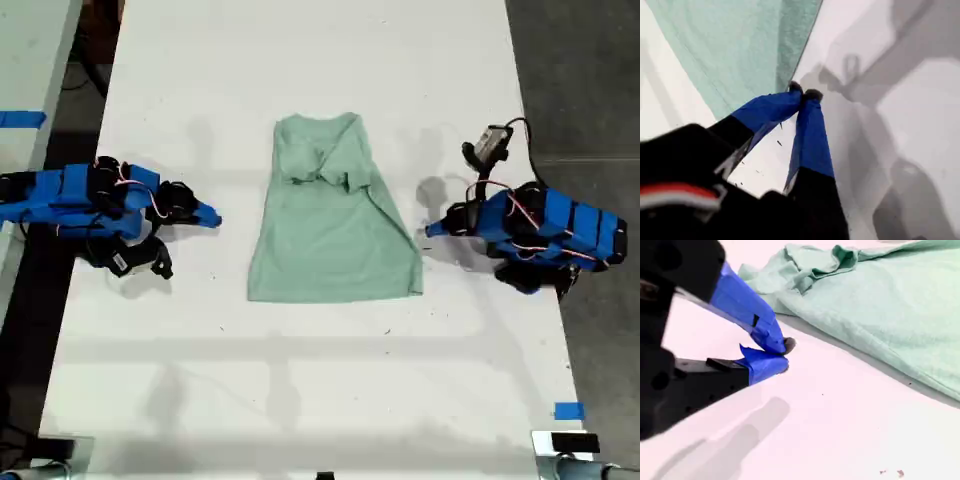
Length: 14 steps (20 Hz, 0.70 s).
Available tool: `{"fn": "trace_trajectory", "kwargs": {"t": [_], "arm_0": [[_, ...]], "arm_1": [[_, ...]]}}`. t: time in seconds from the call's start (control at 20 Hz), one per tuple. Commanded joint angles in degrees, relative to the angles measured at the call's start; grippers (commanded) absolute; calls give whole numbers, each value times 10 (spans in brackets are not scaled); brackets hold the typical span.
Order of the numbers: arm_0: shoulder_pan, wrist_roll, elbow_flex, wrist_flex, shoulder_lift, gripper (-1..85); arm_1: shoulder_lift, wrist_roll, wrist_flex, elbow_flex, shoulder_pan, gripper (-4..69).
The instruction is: Fold t shirt
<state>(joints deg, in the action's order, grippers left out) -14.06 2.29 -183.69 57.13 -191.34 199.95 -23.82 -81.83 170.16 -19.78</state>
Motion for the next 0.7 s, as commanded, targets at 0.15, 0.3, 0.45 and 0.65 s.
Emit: {"fn": "trace_trajectory", "kwargs": {"t": [0.15, 0.3, 0.45, 0.65], "arm_0": [[-4, 9, -11, -12, 2, 0], [-4, 9, -11, -12, 2, 0], [3, 13, -11, -11, 0, 0], [0, 7, -11, -11, -1, 0]], "arm_1": [[-18, 3, -4, -49, 13, 15], [-26, 2, -1, -54, 15, 15], [-90, 4, 13, -91, 28, 152], [-294, -28, -1, -235, 38, 242]]}}
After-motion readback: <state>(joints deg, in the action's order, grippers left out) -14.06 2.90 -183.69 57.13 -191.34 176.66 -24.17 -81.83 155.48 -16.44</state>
